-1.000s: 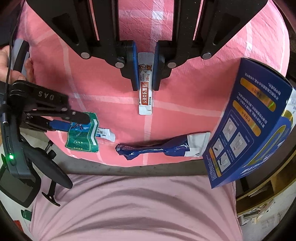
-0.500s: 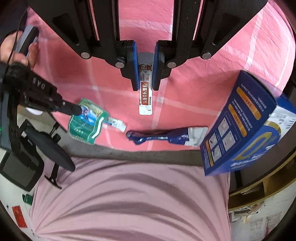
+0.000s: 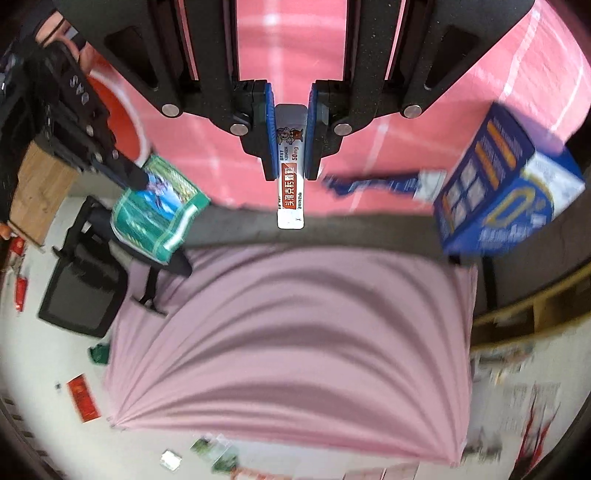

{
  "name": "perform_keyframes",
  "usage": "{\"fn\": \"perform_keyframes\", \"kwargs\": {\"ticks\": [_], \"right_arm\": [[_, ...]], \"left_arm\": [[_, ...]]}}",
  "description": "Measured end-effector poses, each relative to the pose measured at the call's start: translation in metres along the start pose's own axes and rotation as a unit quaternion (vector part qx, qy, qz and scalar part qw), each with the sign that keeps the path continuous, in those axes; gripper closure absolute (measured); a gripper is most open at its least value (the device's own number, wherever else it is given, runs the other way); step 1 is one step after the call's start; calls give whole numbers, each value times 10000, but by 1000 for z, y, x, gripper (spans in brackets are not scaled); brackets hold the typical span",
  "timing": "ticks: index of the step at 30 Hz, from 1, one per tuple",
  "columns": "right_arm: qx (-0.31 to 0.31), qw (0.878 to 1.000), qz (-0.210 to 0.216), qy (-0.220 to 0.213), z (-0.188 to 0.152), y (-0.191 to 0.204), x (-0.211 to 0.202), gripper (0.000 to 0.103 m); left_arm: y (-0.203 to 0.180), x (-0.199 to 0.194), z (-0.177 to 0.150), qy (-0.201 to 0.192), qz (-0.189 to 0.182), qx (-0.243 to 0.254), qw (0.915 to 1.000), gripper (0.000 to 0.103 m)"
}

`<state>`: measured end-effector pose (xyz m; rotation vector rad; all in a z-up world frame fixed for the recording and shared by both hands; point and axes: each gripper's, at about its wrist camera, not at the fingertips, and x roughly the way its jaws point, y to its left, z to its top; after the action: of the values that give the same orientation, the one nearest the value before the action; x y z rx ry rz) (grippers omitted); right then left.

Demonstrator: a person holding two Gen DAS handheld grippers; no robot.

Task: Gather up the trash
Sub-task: 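Lift the white tube and green packet off the table with both tools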

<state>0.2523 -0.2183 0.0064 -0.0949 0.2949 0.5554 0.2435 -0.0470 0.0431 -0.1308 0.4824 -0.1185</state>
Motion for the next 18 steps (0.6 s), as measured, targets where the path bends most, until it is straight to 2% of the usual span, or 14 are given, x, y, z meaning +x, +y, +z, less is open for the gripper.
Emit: {"fn": "perform_keyframes", "kwargs": {"ticks": [5,10,13,18], "right_arm": [[32,9957,-500,-777,2,-14,-46,84],[206,9825,-1097,-1494,9,-31,-88,84],[311,9727,-1433,-1799,14,-41,-106,84],[438,9601,-1887,-2015,17,-64,-130,84]], "left_arm": [[-39,-15,12,-576,-239,328,9975,92],[-81,-22,24,-943,-583,588,9921,92],[-110,-20,31,-1086,-847,732,9878,92],[-153,-10,37,-1229,-1228,982,9799,92]]}}
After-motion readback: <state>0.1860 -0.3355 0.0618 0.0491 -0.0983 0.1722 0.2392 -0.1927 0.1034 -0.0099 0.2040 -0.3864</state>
